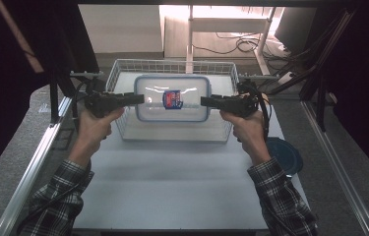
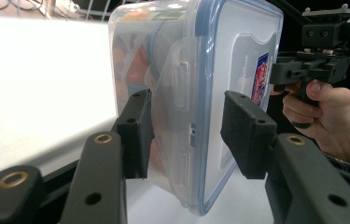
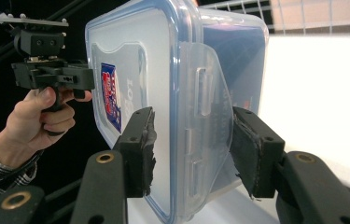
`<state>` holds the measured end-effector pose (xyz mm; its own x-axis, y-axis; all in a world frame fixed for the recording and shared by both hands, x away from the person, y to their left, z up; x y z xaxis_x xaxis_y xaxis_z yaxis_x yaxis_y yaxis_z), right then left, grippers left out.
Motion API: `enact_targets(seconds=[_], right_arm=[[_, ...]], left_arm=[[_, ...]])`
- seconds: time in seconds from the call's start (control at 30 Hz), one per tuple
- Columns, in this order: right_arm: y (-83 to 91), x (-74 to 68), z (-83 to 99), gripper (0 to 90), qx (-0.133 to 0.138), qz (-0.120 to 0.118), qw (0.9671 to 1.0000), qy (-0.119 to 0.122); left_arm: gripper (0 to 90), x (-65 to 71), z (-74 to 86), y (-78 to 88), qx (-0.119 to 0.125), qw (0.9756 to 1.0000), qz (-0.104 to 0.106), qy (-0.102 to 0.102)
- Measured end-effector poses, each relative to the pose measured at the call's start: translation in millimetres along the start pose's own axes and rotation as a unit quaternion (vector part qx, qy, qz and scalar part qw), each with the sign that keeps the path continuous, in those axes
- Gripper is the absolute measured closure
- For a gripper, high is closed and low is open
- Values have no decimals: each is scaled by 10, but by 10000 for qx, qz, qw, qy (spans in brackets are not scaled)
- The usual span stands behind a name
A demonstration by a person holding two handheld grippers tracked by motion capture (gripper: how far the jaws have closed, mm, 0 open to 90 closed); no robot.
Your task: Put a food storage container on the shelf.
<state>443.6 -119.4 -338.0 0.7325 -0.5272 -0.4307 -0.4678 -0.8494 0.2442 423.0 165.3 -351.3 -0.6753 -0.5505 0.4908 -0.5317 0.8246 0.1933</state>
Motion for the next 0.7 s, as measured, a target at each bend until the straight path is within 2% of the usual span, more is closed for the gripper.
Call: enact_targets(seconds=[0.03,0.23,0.33,0.43,0.7], right_arm=[[-26,16,-63,514,24,7,10000,6],[-112,83,-178,514,76,24,10000,-52],[-157,135,-214,513,57,43,9999,-88],[-201,187,-241,511,54,89,9999,-124],[-288,322,-265,506,72,171,9994,-279]], left_arm=[[539,-26,-64,-13,-2,10000,-11,2],[536,-120,-224,-65,12,10000,-55,2],[534,-162,-254,-90,2,10000,-78,10],[531,-247,-286,-147,12,9999,-107,90],[528,-353,-304,-239,21,9996,-169,246]])
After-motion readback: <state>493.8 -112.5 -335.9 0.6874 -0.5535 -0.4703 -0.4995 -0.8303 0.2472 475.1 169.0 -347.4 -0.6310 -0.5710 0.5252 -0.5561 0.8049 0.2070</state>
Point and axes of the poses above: each handheld gripper's, and its own axes: y roughly backward along the jaws, z roughly out of its underside, x roughly to its right, the point moved 7 cm from there along -y, roughly forward along the jaws, and after that the axes turned 7 degrees about x, right-handed, at the moved point
